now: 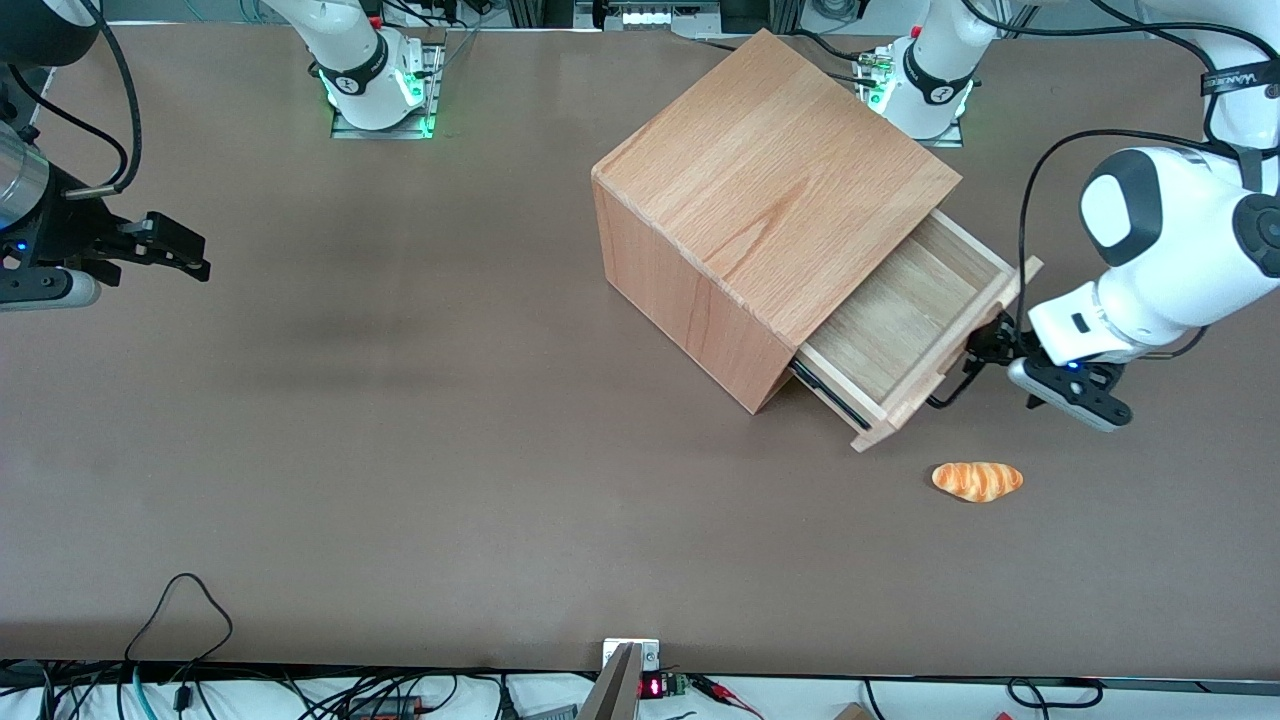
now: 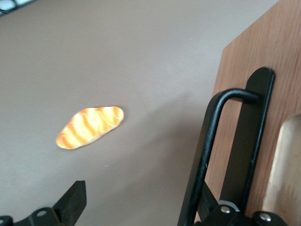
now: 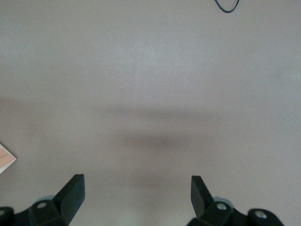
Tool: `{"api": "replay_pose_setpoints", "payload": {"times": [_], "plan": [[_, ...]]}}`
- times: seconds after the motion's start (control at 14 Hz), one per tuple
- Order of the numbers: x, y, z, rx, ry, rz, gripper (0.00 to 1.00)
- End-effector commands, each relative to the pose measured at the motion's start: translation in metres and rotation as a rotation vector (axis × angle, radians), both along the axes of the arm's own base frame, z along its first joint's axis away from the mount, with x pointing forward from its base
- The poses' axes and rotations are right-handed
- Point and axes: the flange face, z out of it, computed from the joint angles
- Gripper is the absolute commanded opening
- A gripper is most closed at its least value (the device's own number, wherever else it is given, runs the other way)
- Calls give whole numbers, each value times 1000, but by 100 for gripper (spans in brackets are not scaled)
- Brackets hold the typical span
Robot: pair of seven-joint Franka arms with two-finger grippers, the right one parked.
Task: Open top drawer with left arm
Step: 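Pull the handle away from the cabinet with the left gripper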
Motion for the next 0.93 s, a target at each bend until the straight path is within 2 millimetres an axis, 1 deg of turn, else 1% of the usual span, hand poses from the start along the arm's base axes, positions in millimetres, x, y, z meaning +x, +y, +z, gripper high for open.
{"api": "replay_pose_setpoints", "payload": {"times": [0.0, 0.07, 0.14, 0.21, 0.5, 0.57, 0.86], "plan": [[11, 25, -19, 71, -16, -1, 100], [12, 27, -17, 74, -23, 3, 100], [13, 31, -11, 75, -34, 10, 100], [20, 30, 5, 73, -58, 14, 100], [23, 27, 36, 57, -70, 10, 100], [26, 27, 47, 58, -86, 8, 100], [27, 22, 65, 50, -46, -9, 100]]}}
